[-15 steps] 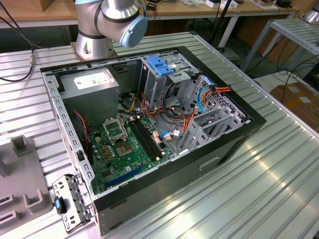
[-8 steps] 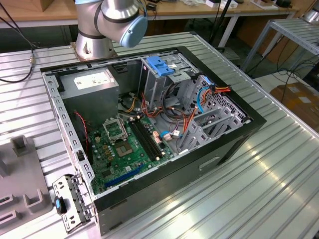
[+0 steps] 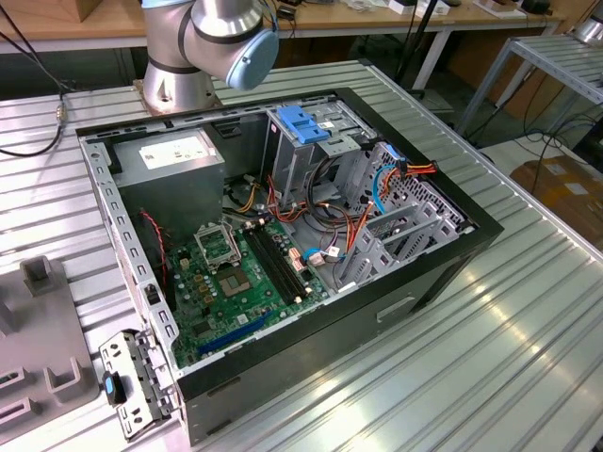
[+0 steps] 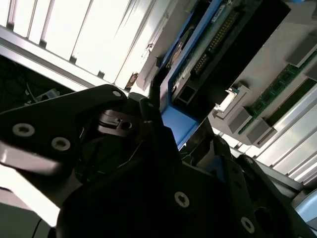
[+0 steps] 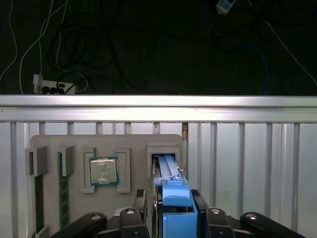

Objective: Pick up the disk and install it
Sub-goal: 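Pick up the disk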

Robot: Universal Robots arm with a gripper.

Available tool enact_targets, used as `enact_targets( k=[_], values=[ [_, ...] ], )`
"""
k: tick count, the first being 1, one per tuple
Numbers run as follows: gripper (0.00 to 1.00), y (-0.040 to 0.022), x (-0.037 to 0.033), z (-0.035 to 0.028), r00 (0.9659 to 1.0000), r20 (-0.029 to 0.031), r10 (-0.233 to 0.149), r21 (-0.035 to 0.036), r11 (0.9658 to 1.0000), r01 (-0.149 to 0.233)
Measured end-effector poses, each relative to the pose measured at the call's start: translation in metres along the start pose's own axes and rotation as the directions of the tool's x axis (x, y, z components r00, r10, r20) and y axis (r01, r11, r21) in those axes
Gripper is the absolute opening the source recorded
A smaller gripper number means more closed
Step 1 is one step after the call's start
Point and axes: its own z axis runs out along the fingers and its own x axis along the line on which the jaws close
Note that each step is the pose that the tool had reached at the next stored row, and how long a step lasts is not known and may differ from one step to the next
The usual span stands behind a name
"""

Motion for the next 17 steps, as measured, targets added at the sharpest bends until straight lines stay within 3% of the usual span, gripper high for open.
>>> enact_targets(
  k=[1, 2, 5, 17],
  values=[
    [0.47, 0.0000, 0.0000, 0.0000, 1.0000, 0.0000, 0.000, 0.0008, 1.0000, 0.000],
    [0.41, 0.0000, 0.0000, -0.0003, 1.0000, -0.0001, 0.000, 0.0027, 1.0000, 0.000],
    [0.41, -0.0005, -0.0001, -0.0016, 1.0000, -0.0011, 0.000, 0.0101, 0.9999, 0.000],
    [0.41, -0.0003, -0.0011, -0.0002, 0.9997, -0.0017, 0.022, 0.0032, 0.9997, -0.022]
  ],
)
